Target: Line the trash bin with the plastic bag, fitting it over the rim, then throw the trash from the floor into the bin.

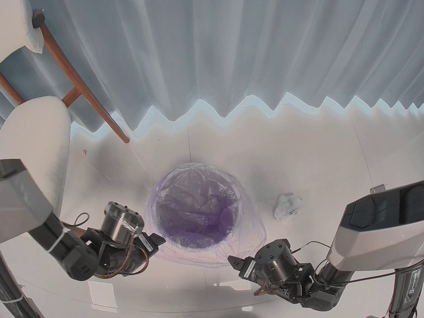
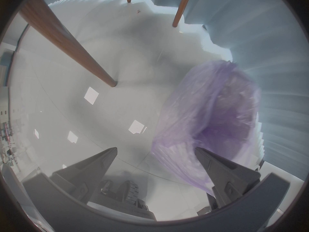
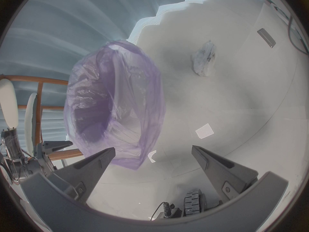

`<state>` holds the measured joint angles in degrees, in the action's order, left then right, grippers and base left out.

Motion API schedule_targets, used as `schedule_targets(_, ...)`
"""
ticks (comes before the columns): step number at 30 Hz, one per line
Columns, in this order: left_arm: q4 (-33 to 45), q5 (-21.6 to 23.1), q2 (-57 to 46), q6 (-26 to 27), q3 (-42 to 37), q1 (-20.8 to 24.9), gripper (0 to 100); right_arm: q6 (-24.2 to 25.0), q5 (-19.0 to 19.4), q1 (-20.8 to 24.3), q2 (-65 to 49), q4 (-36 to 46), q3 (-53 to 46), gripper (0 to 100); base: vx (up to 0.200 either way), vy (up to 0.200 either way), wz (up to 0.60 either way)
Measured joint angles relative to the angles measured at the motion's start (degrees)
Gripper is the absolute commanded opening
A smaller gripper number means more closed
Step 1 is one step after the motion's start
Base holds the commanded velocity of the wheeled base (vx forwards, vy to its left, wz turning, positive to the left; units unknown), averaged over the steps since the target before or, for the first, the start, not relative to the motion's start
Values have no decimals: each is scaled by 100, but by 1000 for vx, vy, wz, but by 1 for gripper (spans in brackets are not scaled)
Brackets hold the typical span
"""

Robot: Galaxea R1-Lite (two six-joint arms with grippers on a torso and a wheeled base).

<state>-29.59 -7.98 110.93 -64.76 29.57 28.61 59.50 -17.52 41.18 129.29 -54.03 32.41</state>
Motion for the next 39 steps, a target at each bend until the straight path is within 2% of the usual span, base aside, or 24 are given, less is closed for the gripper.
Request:
schedule_targets(10, -165, 396, -1909, 82, -712, 110, 100, -68, -46, 5, -477, -1253, -1070, 100, 0, 0, 0)
schedule_targets(13, -279, 569, -2182, 402, -728, -15, 100, -79, -183, 11, -525, -1601, -1268, 100, 0, 0, 0)
schedule_targets(16, -334, 766, -2270, 985, -723, -169, 100, -83, -347, 22, -523, -1888, -1447, 100, 0, 0, 0)
schedule_targets(21, -473, 891, -2125, 1760, -667, -329, 100, -66, -489, 52, -479, -2354, -1715, 100, 0, 0, 0)
schedule_targets(27, -1024, 891, -1592, 2411, -645, -467, 100, -5, -566, 63, -427, -2444, -1936, 100, 0, 0, 0)
schedule_targets(32, -1792, 836, -992, 2655, -594, -629, 100, 95, -635, 94, -396, -2450, -2024, 100, 0, 0, 0)
schedule_targets(39, -3126, 607, -71, 2888, -549, -825, 100, 154, -774, 374, -308, -2469, -2068, 100, 0, 0, 0)
